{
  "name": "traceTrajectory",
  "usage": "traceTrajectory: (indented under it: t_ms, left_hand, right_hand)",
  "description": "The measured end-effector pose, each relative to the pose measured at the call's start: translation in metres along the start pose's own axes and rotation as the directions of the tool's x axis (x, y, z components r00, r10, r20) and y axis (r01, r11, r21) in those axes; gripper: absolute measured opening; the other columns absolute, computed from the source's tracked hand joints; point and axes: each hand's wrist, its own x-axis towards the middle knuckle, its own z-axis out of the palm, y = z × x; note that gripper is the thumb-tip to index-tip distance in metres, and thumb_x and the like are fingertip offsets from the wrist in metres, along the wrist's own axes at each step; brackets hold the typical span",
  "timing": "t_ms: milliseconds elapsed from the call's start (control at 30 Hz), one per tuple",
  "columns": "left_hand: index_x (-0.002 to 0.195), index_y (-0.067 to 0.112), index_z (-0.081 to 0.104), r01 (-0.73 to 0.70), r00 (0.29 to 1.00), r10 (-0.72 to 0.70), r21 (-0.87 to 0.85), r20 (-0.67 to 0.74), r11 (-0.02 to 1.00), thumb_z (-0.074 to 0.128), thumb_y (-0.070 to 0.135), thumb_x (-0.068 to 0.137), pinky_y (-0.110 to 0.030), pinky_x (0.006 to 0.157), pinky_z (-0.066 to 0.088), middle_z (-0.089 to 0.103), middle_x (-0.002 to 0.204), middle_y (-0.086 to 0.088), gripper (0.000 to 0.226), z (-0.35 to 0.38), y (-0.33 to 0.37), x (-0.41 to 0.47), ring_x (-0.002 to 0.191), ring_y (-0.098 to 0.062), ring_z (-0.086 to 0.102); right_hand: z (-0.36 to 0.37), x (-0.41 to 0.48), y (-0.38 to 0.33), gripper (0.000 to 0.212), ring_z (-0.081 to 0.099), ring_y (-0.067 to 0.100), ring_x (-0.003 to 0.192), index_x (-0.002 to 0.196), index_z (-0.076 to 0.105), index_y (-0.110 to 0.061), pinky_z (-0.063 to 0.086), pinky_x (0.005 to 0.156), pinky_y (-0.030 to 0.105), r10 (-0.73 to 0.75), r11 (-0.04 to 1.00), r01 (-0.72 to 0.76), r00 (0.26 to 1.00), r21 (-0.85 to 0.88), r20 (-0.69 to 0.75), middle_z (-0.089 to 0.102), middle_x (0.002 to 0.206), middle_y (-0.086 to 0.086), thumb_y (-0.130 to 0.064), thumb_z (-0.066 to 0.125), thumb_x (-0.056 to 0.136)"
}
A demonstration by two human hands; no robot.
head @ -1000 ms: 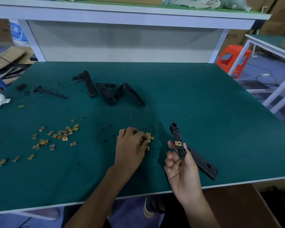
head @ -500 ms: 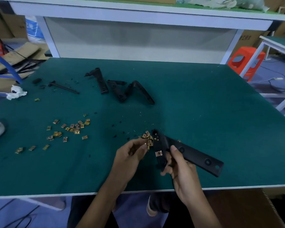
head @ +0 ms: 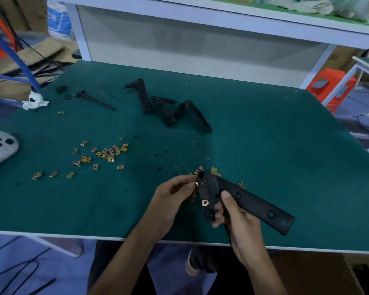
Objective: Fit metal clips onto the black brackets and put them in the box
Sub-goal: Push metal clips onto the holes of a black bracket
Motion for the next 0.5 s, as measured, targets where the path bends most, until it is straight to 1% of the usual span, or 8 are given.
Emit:
traceTrajectory:
  t_ms: [67,167,233,333,500]
  left_hand:
    - [0.102,0.009,0.076,-0.003,1.0,0.003,-0.006,0.019,1.0,0.063,0.002,0.094,-0.02,0.07,0.052,0.073,0.087,-0.004,0.017,-0.0013,-0.0009,0.0004,0.075,-0.01,0.064]
    - [0.097,0.019,0.079,-0.01,0.999,0.01,0.0,0.054,1.0,0.064,0.008,0.093,-0.019,0.071,0.052,0.074,0.088,-0.001,0.019,-0.0033,-0.0006,0.0001,0.076,-0.008,0.065]
    - [0.096,0.023,0.08,-0.009,0.998,0.01,-0.01,0.056,1.0,0.066,0.011,0.093,-0.019,0.071,0.052,0.075,0.088,0.002,0.019,-0.0038,-0.0003,-0.0003,0.076,-0.007,0.067]
    - [0.096,0.022,0.08,-0.01,0.999,0.012,-0.035,0.046,0.999,0.065,0.008,0.094,-0.02,0.071,0.053,0.075,0.088,0.0,0.02,-0.0035,0.0,-0.0002,0.077,-0.008,0.067]
    - [0.089,0.019,0.081,0.011,1.0,-0.01,-0.114,0.01,0.993,0.062,0.002,0.093,-0.02,0.065,0.052,0.073,0.082,-0.002,0.026,-0.0029,0.0014,0.0,0.071,-0.008,0.064]
  right_hand:
    - [0.0008,-0.0003,0.0019,0.04,0.061,0.019,0.055,0.074,0.076,-0.016,0.052,0.051,0.031,-0.011,1.0,0.011,1.0,-0.02,-0.011,0.065,0.067,0.008,-0.055,0.077,0.074]
    - [0.0011,-0.0006,0.0052,0.042,0.062,0.018,0.055,0.076,0.076,-0.017,0.052,0.053,0.033,-0.039,0.997,0.038,0.999,-0.069,-0.011,0.066,0.068,0.006,-0.059,0.077,0.075]
    - [0.0007,-0.0007,0.0061,0.05,0.062,0.018,0.056,0.078,0.076,-0.016,0.053,0.054,0.033,-0.042,0.996,0.041,0.999,-0.082,-0.003,0.066,0.069,0.005,-0.066,0.078,0.074]
    - [-0.0001,-0.0001,0.0062,0.059,0.063,0.018,0.057,0.08,0.075,-0.015,0.053,0.055,0.033,-0.043,0.995,0.043,0.999,-0.095,0.006,0.067,0.071,0.005,-0.073,0.079,0.07]
    - [-0.0002,-0.0008,0.0036,0.057,0.062,0.018,0.056,0.08,0.074,-0.014,0.052,0.054,0.032,-0.051,0.997,0.051,0.999,-0.059,0.012,0.066,0.072,0.006,-0.07,0.078,0.073]
